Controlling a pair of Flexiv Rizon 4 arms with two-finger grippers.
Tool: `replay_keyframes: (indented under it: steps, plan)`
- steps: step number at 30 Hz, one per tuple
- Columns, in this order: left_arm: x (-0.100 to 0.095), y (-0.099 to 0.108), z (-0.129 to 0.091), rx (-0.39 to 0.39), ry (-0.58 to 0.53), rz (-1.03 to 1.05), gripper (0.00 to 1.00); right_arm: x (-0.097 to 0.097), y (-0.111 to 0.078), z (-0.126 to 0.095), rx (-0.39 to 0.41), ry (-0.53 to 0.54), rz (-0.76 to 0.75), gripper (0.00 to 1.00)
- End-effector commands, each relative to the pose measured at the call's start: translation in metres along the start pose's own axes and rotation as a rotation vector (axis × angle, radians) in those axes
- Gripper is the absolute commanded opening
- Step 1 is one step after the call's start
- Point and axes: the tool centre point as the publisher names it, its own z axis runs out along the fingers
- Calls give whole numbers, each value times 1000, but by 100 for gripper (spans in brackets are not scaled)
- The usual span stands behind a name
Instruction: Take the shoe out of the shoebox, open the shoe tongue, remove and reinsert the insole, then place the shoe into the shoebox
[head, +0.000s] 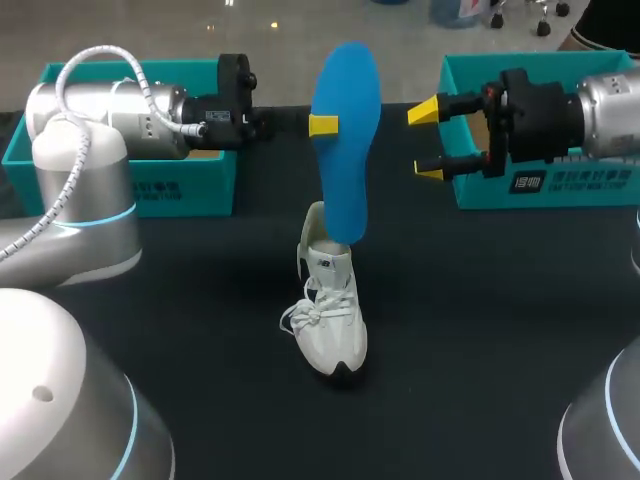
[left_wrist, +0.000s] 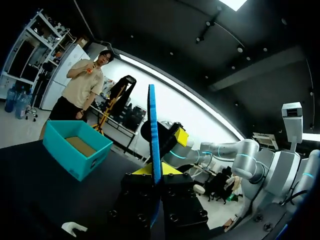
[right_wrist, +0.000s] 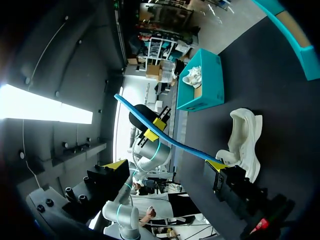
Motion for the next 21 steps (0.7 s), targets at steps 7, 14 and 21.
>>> replay_keyframes:
  steps: [7,14,21]
  plan:
    - [-7,1,-7,77,2,630,0,0,1,2,0,-1,1,100]
    - [-10,-7,-8,107,30,793,0,0,1,2,0,-1,1,100]
    - [-11,-8,-8,85,17,789,0,0,1,2,0,-1,1,100]
